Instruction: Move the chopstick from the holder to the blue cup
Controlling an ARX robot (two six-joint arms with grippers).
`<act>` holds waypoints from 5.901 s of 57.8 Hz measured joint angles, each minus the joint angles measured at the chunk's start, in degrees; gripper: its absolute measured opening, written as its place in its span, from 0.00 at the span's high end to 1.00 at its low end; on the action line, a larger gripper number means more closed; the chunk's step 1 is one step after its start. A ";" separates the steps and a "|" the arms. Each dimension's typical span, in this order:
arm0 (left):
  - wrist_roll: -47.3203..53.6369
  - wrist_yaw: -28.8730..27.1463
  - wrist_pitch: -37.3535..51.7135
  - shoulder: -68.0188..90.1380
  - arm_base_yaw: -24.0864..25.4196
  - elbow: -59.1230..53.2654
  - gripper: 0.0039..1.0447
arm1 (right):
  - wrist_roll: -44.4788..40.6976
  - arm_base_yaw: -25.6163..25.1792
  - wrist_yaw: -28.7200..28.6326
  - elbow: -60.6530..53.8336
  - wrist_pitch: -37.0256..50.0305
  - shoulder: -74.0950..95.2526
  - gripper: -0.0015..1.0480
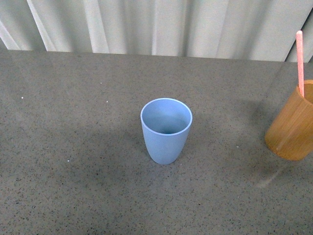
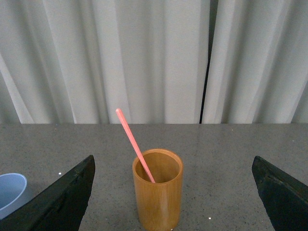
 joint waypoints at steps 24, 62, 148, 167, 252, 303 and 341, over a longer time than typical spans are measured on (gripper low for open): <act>0.00 -0.02 -0.09 -0.02 0.00 0.00 0.35 | -0.98 -2.03 -6.49 1.75 -4.92 2.40 0.10; 0.02 0.04 -0.09 -0.09 0.00 0.00 0.06 | -15.96 -17.66 -26.38 15.10 40.81 75.41 0.10; 0.02 0.04 -0.09 -0.09 0.00 0.00 0.06 | -10.62 1.27 -14.58 35.69 45.92 100.80 0.50; 0.02 0.04 -0.09 -0.09 0.00 0.00 0.06 | -10.14 2.34 -14.19 35.23 47.32 100.87 0.97; 0.02 0.04 -0.09 -0.09 0.02 0.00 0.06 | 9.55 21.35 -17.44 46.45 36.61 85.83 0.97; 0.02 0.04 -0.09 -0.09 0.00 0.00 0.06 | 2.82 27.58 -16.61 47.98 41.18 100.96 0.97; 0.02 0.04 -0.09 -0.09 0.02 0.00 0.06 | 4.57 29.46 -14.75 48.11 42.45 103.45 0.40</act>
